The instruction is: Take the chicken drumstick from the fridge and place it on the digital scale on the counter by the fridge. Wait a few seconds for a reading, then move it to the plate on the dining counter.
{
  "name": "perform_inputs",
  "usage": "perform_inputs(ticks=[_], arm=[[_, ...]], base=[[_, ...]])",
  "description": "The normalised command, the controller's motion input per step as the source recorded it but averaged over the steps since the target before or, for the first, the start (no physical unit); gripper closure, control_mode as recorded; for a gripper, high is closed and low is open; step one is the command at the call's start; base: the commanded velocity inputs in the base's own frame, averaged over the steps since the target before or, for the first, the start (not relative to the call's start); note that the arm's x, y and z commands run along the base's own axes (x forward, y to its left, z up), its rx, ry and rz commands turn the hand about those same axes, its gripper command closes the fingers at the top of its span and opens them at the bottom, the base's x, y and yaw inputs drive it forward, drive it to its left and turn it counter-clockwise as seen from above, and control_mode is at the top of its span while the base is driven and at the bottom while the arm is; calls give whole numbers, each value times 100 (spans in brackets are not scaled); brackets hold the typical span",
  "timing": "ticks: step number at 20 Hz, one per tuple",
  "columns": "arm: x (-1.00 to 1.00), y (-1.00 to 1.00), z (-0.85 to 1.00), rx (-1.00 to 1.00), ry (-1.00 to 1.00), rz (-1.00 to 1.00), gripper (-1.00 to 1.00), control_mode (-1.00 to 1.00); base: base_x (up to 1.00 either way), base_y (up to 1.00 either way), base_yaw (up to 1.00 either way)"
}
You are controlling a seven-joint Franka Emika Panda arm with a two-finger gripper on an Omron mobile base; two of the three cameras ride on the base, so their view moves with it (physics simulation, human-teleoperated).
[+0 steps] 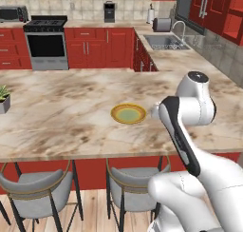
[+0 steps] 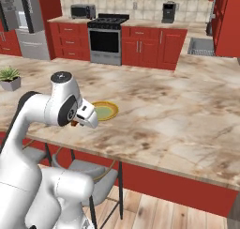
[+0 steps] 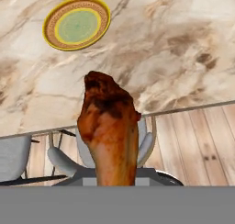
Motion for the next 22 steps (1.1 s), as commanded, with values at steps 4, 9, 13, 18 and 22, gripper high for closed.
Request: perform_inputs(ticks=[4, 9, 13, 18, 22], arm=[[100, 0, 0, 6, 15, 3, 100, -100], [100, 10, -10, 2, 13, 4, 100, -100], [100, 47, -34, 0, 4, 2, 100, -100], [90, 35, -54, -3, 2, 0, 100, -100], [73, 11, -75, -4, 0, 0, 100, -100]], base=[[0, 0, 0], [0, 0, 0], [0, 0, 0], [0, 0, 0], [0, 0, 0]])
